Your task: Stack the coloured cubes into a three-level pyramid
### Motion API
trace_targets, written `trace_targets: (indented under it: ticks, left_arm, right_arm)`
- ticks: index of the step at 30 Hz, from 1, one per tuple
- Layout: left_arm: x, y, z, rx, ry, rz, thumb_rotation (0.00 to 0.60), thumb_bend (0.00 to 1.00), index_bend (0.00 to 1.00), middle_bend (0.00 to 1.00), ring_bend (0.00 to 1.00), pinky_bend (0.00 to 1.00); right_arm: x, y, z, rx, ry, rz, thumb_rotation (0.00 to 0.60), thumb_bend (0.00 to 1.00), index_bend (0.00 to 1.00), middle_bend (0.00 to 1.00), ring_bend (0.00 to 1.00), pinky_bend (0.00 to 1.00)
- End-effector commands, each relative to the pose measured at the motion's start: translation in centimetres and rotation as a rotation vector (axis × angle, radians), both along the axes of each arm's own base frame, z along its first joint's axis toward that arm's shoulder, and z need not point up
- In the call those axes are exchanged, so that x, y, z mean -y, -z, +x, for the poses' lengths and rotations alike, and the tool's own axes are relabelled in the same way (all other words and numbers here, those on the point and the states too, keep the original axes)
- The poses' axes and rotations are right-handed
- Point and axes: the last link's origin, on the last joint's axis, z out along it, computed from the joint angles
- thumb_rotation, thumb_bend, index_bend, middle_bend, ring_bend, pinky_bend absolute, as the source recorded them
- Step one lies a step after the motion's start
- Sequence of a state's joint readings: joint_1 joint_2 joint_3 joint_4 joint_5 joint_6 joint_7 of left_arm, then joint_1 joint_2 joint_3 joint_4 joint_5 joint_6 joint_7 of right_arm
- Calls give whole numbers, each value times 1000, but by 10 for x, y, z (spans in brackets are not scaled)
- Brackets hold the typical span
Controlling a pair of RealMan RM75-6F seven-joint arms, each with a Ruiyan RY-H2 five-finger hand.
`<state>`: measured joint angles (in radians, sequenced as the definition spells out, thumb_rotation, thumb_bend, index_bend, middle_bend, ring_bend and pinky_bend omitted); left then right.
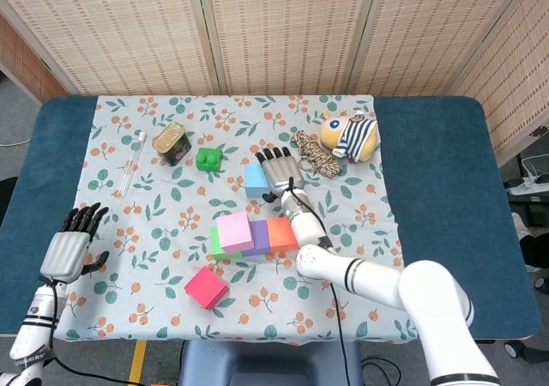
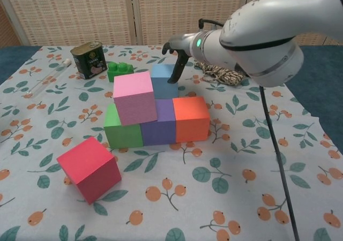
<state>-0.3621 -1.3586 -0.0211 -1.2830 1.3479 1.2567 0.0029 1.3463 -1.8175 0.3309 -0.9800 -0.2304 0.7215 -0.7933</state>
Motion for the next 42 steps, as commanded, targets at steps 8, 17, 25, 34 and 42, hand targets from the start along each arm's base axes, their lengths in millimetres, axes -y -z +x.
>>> trace_targets:
  ticks: [8, 17, 25, 34, 42]
  left_arm:
    - [1, 0, 0, 1, 1, -5, 600, 345, 0, 0, 0, 25]
    - [-2, 3, -2, -3, -10, -16, 600, 346, 0, 0, 0, 25]
    - [-3, 2, -3, -2, -15, -18, 600, 345, 0, 0, 0, 26]
    - [-4, 2, -4, -6, -16, -23, 600, 345, 0, 0, 0, 25]
    - [-4, 2, -5, -12, -26, -34, 600, 345, 0, 0, 0, 25]
  right_arm:
    - [3, 25, 9, 49, 46, -17, 551, 177, 201, 30, 0, 1]
    - [10, 31, 8, 53, 59, -53, 600, 177, 247, 28, 0, 9]
    - [14, 32, 7, 62, 65, -66, 600, 177, 252, 31, 0, 27]
    - [16, 39, 4, 111, 98, -110, 600, 181, 514, 157, 0, 116]
    - [22, 25, 10, 124, 50, -137, 600, 267, 634, 208, 0, 125]
